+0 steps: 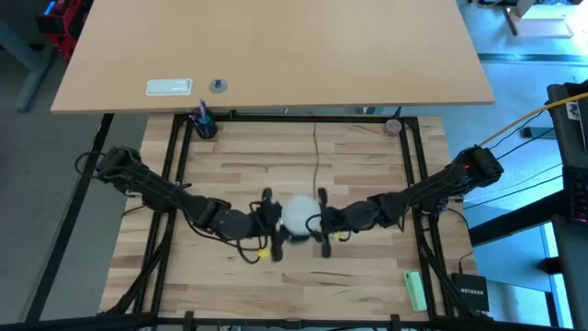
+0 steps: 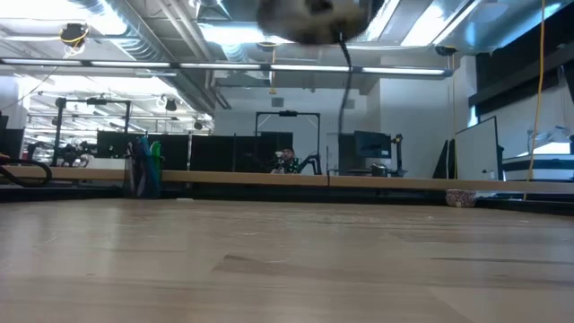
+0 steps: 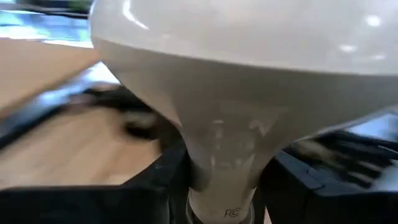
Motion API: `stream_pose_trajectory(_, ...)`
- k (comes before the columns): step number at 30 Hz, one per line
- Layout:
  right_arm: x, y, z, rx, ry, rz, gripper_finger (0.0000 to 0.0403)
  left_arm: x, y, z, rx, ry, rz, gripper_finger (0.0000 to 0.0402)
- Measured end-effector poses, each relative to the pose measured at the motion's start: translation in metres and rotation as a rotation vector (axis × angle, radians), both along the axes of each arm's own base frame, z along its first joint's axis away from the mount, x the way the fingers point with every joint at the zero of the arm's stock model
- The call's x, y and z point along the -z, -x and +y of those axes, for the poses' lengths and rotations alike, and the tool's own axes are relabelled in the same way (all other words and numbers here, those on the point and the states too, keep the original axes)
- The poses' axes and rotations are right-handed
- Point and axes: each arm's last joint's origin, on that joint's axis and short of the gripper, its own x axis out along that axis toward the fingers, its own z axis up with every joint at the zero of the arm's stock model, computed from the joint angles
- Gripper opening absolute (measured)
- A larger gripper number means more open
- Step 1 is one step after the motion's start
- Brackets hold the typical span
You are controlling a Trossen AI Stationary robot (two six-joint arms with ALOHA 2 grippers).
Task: Screw lightbulb
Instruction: Remove the lightbulb from the lamp
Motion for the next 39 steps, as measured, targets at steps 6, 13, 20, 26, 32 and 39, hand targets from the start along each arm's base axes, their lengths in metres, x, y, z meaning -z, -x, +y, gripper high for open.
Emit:
stream_pose_trajectory(6,0.003,0.001,-0.01,0.317,0.05,0.008,0.0167,0.005,0.002,0.004,-0.268,0.035,-0.026,0.0139)
stream_pose_trajectory(13,0.001,-0.001,-0.008,0.204,0.046,-0.006,0.0201,0.004,0.002,0.005,-0.248,0.004,-0.013,0.0139)
stream_pose_trajectory(20,-0.015,0.015,-0.009,0.032,0.035,0.032,0.0322,-0.006,0.006,0.002,-0.131,-0.027,-0.012,0.0138)
stream_pose_trajectory(26,-0.03,0.029,-0.011,-0.243,-0.035,0.05,0.0345,-0.014,0.009,0.0,0.071,-0.043,-0.011,0.0137)
stream_pose_trajectory(32,-0.028,0.018,-0.005,-0.439,-0.119,-0.01,0.033,-0.018,0.005,0.0,0.343,-0.079,-0.043,0.0137)
stream_pose_trajectory(39,-0.02,0.005,0.002,-0.545,-0.191,-0.073,0.0315,-0.017,0.0,0.009,0.44,-0.101,-0.036,0.0137)
